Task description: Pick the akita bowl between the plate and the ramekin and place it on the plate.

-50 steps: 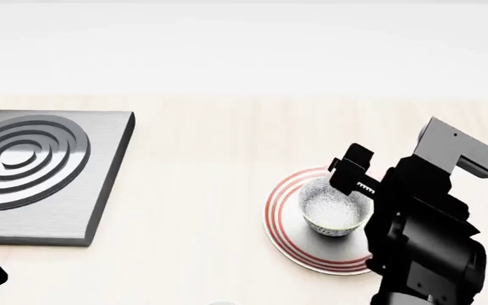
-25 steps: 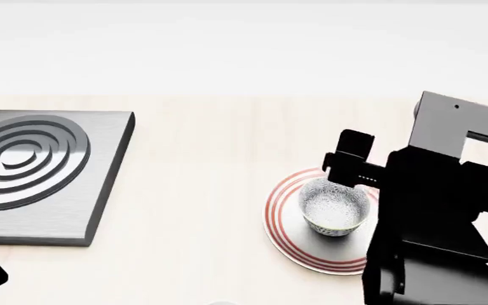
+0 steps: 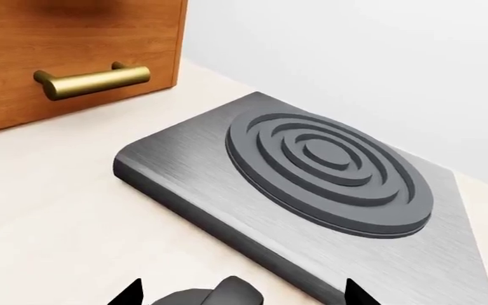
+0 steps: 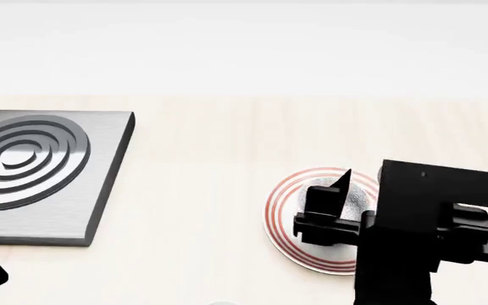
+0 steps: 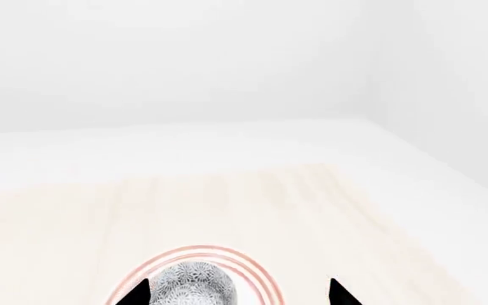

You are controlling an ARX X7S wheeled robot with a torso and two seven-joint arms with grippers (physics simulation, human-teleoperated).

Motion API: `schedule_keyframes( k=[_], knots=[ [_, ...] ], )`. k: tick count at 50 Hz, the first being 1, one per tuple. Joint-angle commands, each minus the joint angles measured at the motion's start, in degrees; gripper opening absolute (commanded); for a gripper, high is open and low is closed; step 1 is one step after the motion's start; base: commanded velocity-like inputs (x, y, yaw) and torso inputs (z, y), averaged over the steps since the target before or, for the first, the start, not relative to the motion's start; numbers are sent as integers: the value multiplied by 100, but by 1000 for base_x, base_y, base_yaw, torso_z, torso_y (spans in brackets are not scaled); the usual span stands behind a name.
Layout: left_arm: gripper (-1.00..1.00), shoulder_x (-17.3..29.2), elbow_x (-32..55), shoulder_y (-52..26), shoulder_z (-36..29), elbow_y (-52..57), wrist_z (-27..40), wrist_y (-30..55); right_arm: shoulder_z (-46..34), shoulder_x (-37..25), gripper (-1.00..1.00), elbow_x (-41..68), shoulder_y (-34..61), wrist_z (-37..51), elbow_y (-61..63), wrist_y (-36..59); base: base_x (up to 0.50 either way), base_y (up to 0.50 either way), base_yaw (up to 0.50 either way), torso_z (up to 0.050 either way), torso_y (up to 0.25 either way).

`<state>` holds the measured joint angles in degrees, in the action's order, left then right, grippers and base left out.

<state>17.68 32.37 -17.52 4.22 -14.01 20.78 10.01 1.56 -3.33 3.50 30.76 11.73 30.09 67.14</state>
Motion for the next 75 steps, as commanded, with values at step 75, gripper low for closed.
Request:
schedule_keyframes(
  k=[75],
  knots=[
    [100,295,727,547,250,1539,118,235,-500,-784,100,-422,-2146,916,2283,-437,0,0,0,0,0]
  ],
)
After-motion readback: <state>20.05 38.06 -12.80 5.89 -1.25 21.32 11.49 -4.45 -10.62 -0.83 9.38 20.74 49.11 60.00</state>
